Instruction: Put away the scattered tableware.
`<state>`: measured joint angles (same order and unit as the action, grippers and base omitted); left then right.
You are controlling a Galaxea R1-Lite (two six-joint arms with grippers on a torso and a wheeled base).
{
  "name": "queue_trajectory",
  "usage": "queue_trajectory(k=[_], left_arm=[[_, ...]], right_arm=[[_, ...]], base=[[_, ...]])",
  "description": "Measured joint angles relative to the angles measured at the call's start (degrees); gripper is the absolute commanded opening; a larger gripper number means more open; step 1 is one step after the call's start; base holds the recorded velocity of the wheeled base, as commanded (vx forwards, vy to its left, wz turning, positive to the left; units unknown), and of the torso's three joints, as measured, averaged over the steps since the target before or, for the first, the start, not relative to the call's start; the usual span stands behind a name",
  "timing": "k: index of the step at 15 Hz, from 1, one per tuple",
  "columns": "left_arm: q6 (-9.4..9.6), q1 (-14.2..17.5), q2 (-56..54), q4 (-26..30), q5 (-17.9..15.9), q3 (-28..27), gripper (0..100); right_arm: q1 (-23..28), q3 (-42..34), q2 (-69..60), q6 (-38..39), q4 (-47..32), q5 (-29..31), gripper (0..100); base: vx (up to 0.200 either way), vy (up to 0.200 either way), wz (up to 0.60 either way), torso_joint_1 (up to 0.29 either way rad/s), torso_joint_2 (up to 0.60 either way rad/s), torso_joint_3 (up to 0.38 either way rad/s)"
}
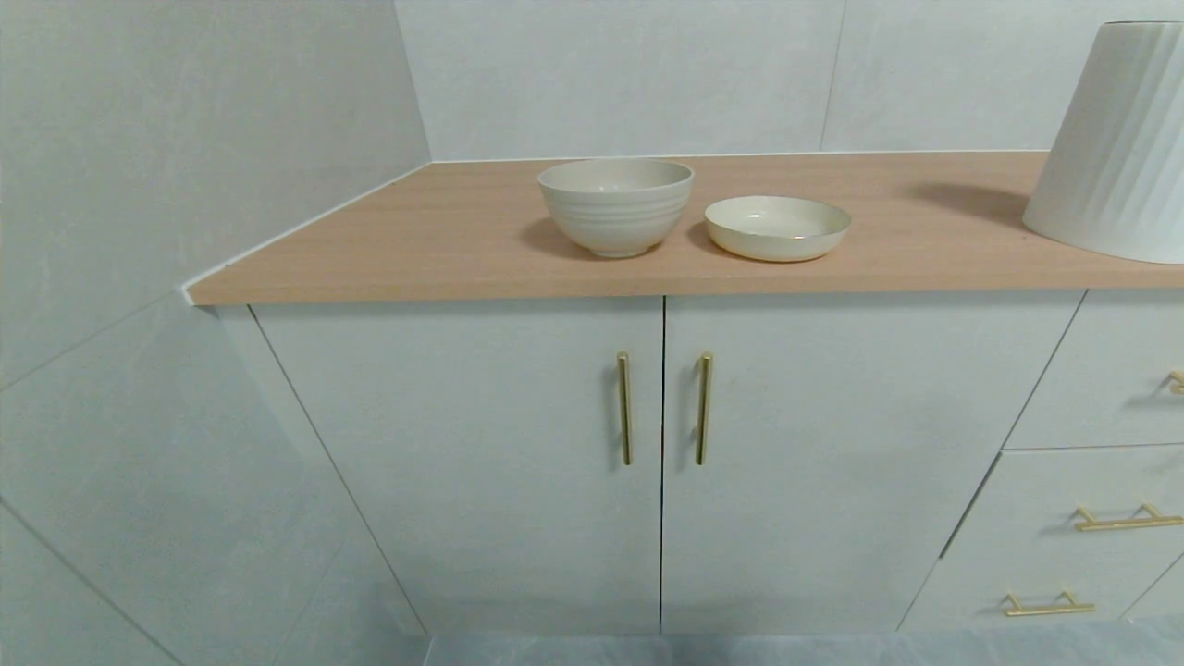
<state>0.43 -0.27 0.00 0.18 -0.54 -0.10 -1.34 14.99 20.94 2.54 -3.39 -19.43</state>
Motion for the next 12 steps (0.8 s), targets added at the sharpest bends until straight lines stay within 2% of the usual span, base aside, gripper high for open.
queue_trajectory(k=[2,7,12], left_arm=[[0.01,0.00,0.00,0.00,0.00,0.00,100],[0.15,0.00,0.00,0.00,0.00,0.00,100],[0.35,0.00,0.00,0.00,-0.06,0.00,100]], right_arm=[[-2.21,3.17,8.79,0.09,0.77,-2.10,100],[-11.03,11.59,30.40,0.17,9.73,-3.08,100],[-22.25,27.98,49.66,0.20,11.53,0.50,100]], base=[[0.000,0.000,0.00,0.000,0.00,0.000],[0.000,0.000,0.00,0.000,0.00,0.000],[0.000,0.000,0.00,0.000,0.00,0.000]])
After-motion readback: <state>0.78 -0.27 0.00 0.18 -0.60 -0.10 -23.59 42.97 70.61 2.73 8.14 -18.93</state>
